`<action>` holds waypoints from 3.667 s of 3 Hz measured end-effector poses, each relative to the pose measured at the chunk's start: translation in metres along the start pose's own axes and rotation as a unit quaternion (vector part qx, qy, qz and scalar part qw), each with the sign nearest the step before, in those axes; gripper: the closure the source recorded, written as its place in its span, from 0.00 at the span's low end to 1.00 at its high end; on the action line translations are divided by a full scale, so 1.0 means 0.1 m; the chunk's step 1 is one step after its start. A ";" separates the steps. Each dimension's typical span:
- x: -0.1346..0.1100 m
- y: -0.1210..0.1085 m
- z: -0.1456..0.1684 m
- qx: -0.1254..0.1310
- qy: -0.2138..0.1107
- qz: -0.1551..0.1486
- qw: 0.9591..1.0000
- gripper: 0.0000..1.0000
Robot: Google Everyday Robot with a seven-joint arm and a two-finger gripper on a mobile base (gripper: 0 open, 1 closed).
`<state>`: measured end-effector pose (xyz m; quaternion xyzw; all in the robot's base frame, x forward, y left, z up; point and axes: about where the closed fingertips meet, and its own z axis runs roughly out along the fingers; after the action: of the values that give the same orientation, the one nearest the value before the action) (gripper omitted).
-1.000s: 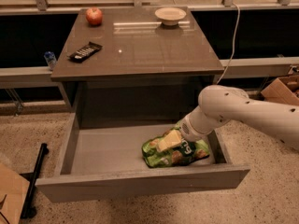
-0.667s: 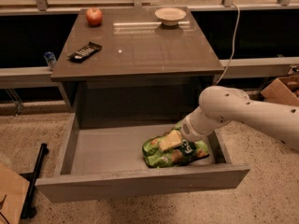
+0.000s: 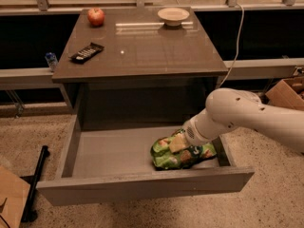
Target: Pick green rice chip bag from top drawer and place on counter
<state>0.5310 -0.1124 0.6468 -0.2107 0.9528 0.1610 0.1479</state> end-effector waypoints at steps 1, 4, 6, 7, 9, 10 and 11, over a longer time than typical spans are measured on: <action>-0.04 0.22 -0.26 -0.012 -0.031 -0.026 0.999 1.00; -0.39 0.62 -1.24 -0.074 -0.108 -0.086 0.988 1.00; -1.14 1.00 -2.51 -0.005 -0.202 -0.158 0.966 1.00; -1.57 1.12 -2.83 0.019 -0.231 -0.185 0.955 1.00; -2.41 1.12 -2.87 0.044 -0.242 -0.212 0.946 1.00; -2.96 0.90 -2.54 0.048 -0.235 -0.213 0.947 1.00; -3.32 0.50 -2.03 0.031 -0.214 -0.214 0.953 1.00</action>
Offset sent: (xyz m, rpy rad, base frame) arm -0.0326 0.0287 0.1072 0.1742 -0.1763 0.1647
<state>0.7530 -0.0264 0.9584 -0.3654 0.8359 0.1372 0.3860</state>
